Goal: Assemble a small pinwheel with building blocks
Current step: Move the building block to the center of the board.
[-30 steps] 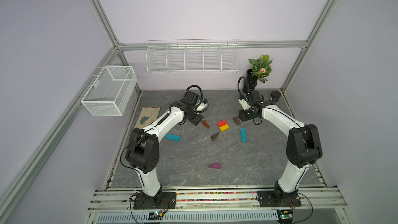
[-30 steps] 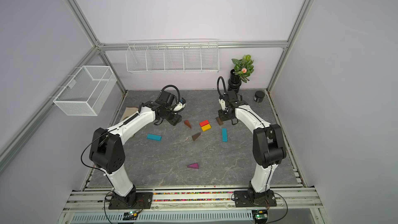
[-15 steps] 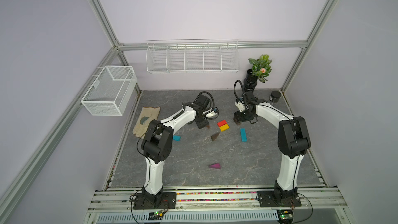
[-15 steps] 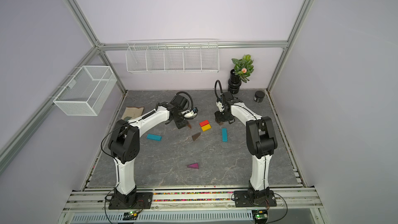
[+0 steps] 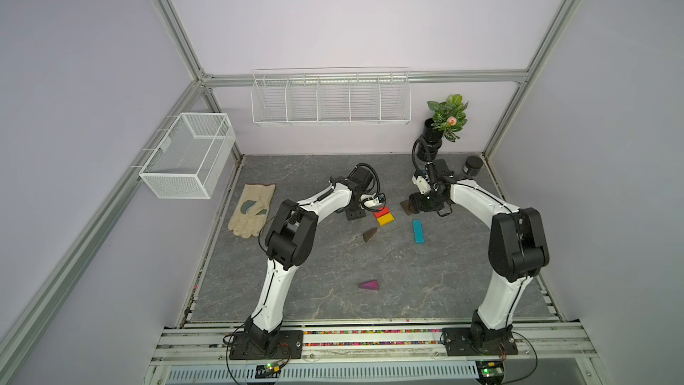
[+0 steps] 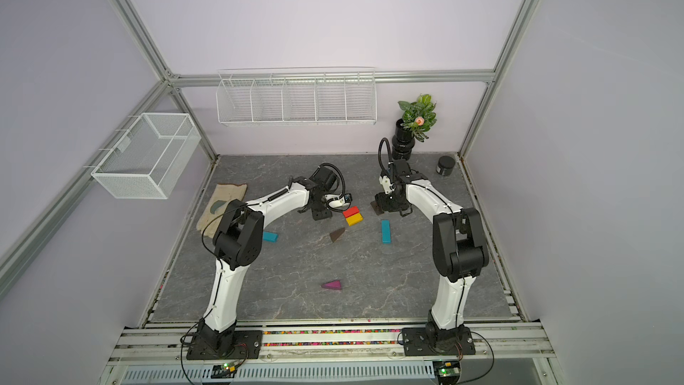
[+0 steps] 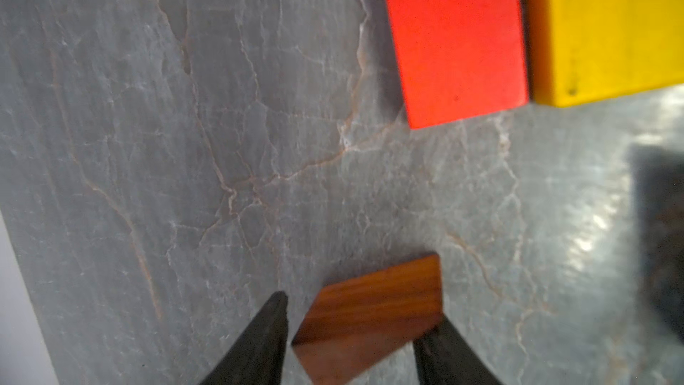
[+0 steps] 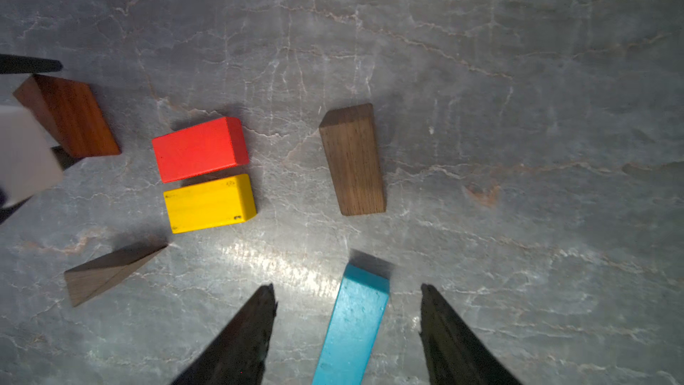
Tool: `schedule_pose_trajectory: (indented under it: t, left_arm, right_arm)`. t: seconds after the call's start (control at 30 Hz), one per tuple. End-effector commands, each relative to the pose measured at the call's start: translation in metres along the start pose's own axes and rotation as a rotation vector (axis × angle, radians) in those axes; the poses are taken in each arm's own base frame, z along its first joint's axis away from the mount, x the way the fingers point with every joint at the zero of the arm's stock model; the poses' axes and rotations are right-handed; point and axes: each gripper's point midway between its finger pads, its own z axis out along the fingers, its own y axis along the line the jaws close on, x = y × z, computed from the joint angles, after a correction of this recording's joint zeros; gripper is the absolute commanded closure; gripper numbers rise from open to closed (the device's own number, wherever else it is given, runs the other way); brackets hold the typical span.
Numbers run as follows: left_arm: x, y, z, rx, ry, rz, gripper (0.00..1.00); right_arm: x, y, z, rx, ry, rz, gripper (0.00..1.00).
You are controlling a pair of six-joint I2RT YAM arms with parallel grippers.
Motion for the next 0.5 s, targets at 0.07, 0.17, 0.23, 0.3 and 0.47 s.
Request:
schedule_pose_trajectory:
  t: [0.07,0.17,0.23,0.3,0.47]
  left_arm:
    - [-0.007,-0.006,0.003,0.048,-0.02,0.047,0.55]
    - [-0.011,-0.01,0.003,0.056,-0.028,0.069,0.59]
    - [-0.013,-0.014,0.003,0.063,-0.036,0.088,0.6]
    - [-0.017,-0.016,0.003,0.061,-0.048,0.107,0.62]
    - [-0.026,-0.014,0.005,0.043,-0.071,0.121,0.64]
  right_arm:
    - [0.01,-0.002,-0.007,-0.017,0.008,0.023,0.35]
    - [0.011,-0.004,-0.006,-0.017,0.011,0.027,0.35]
    - [0.012,-0.004,-0.004,-0.021,0.016,0.029,0.35]
    - [0.014,-0.004,-0.003,-0.027,0.021,0.03,0.35]
    - [0.014,-0.002,-0.002,-0.037,0.024,0.032,0.35]
